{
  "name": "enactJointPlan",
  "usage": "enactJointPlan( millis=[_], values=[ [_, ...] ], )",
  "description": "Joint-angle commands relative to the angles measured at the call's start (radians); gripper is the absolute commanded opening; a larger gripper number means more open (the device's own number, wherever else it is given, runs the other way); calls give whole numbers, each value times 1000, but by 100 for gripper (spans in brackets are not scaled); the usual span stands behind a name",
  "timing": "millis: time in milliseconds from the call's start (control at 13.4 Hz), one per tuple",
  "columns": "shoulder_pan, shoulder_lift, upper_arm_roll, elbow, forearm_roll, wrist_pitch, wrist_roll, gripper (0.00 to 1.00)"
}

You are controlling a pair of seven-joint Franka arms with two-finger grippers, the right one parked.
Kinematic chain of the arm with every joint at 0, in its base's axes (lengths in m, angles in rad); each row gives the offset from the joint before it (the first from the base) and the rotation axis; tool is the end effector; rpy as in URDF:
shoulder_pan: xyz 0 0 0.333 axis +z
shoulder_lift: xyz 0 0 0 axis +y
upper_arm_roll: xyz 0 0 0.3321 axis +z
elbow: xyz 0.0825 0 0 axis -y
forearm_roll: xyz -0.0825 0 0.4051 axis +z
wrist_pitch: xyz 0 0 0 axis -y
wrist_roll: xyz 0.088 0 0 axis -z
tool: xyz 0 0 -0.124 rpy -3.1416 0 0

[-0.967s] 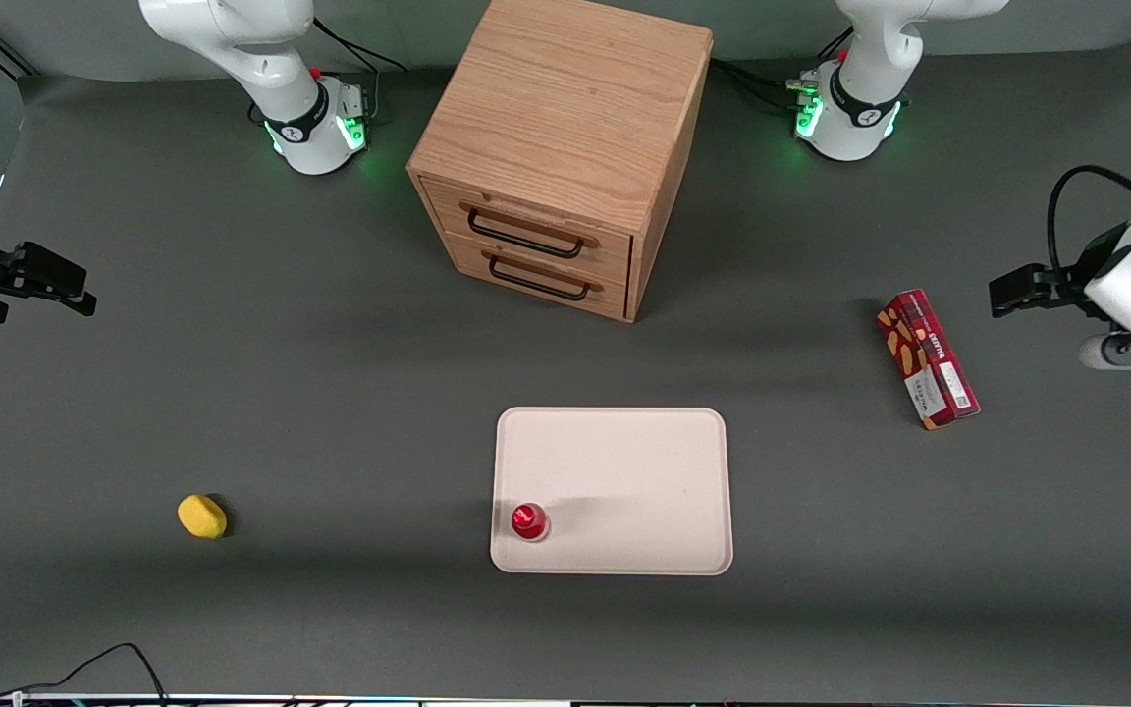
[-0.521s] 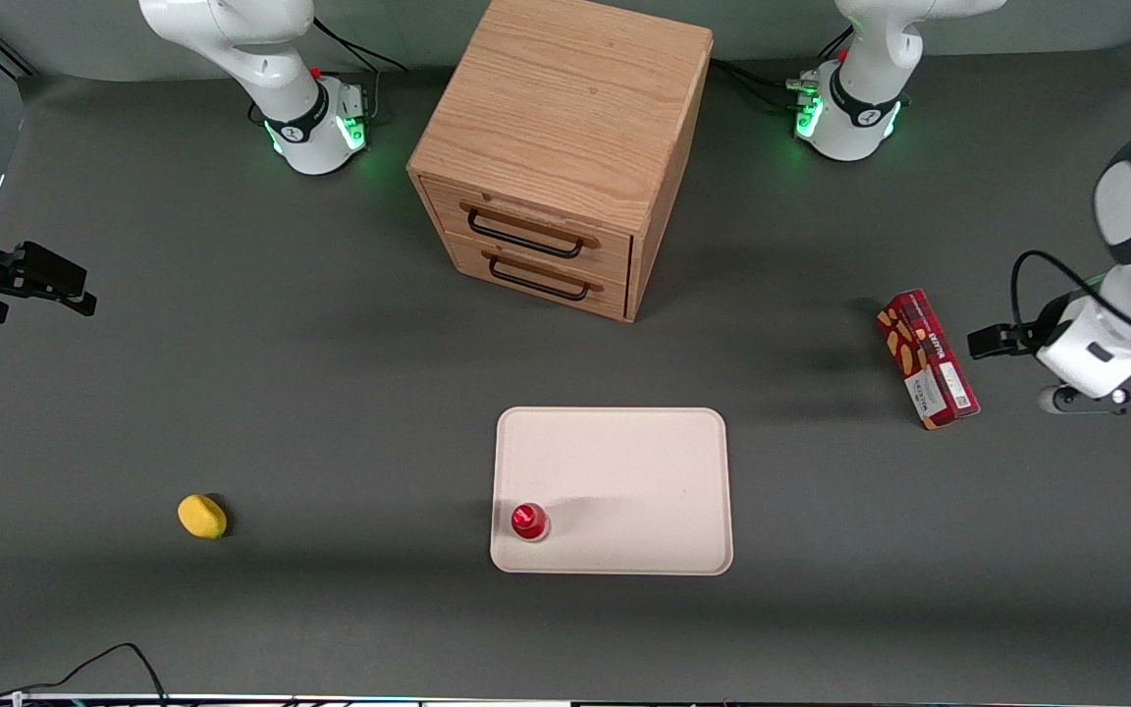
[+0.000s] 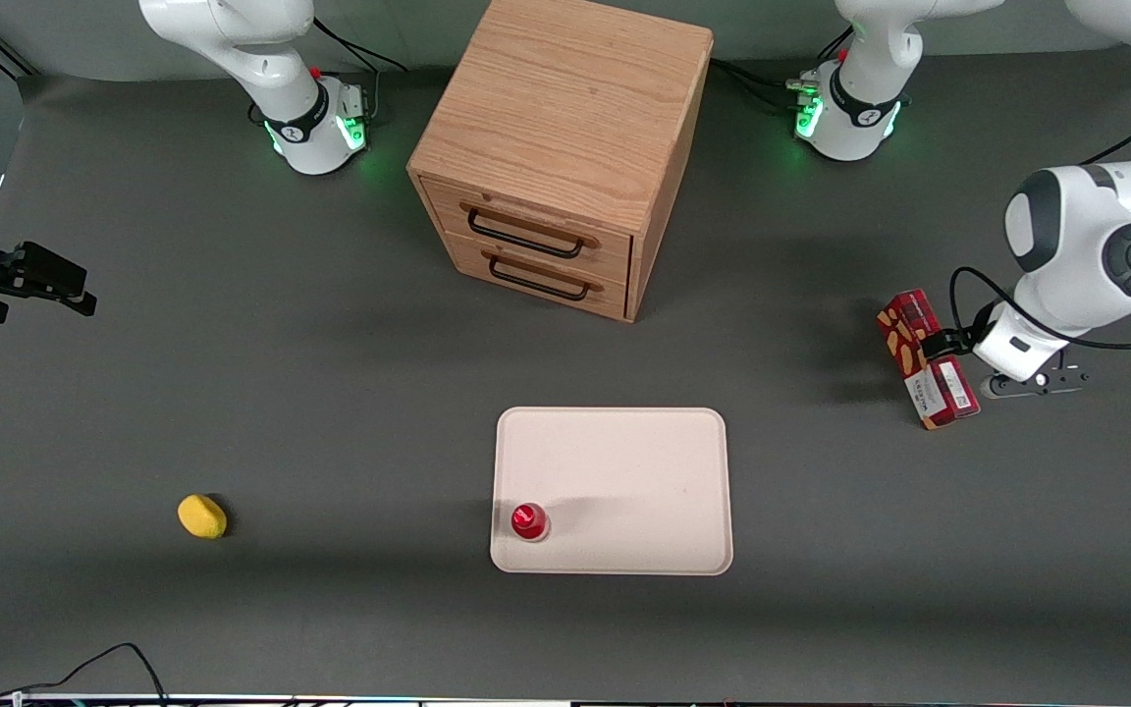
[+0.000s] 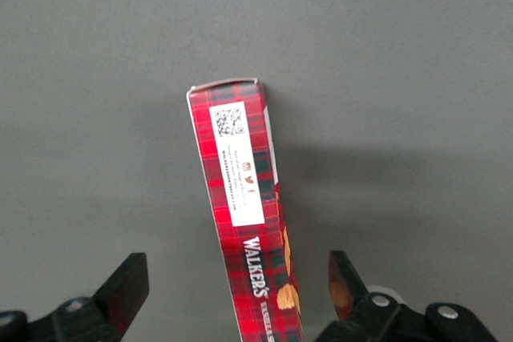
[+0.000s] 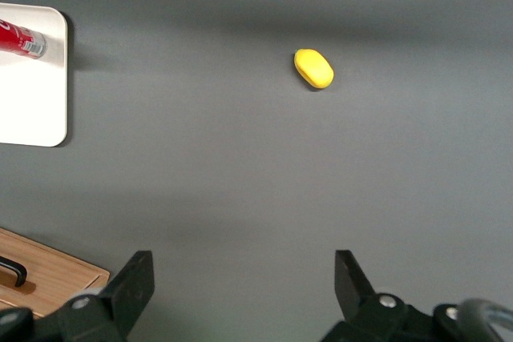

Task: Place red cookie box on tray
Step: 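Move the left gripper down over the red tartan cookie box, then close the left gripper around the middle of the cookie box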

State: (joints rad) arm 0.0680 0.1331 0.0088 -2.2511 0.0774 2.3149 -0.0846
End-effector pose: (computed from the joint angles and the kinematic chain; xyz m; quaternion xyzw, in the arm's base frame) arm 0.5416 0.0441 0.2838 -0.9976 -0.0534 0.0345 0.0283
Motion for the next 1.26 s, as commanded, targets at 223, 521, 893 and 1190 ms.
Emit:
enactJointPlan(
  millis=[223,521,893,1190],
  values=[
    [21,43,-6,-28,1,107,-121,100],
    [13,98,-10,-28,1,196,-179,100],
    [10,131,-12,-30,1,239,-202,100],
    [9,137,-12,-30,1,241,-204,100]
  ],
)
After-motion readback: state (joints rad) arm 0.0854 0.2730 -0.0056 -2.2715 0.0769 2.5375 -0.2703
